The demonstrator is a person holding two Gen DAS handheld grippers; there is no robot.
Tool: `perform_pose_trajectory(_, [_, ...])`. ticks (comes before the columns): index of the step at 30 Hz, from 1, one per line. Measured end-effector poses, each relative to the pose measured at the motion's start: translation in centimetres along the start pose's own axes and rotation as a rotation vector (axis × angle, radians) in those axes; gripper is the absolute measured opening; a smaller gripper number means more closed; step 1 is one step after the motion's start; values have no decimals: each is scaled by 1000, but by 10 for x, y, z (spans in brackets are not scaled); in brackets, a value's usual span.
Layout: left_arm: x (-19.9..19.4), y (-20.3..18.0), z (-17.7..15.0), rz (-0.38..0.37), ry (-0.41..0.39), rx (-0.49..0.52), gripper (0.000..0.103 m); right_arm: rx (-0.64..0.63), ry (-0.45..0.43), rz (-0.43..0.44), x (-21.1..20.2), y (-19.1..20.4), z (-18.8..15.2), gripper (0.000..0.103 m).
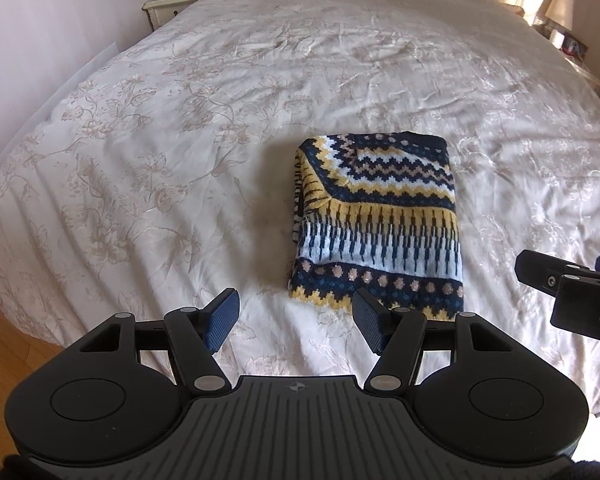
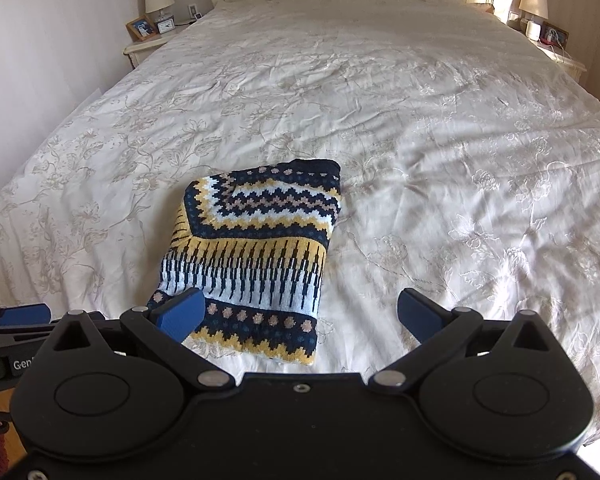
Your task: Fold small clothes
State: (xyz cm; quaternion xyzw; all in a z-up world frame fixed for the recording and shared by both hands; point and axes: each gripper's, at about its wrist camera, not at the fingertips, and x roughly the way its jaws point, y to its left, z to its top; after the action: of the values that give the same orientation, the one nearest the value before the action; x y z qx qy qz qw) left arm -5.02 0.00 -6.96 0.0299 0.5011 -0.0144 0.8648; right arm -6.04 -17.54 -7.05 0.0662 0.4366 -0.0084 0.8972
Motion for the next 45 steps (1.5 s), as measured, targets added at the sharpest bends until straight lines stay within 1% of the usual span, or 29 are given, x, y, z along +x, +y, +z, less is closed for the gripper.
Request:
perform_pose_trajectory(14, [1,-2,-2,4,11,5,61,4,2,10,1,-1,-1,102])
perform_pose_trajectory(45, [4,-14,-2,-17,30,35,61,20,4,8,1,-3,-4,102])
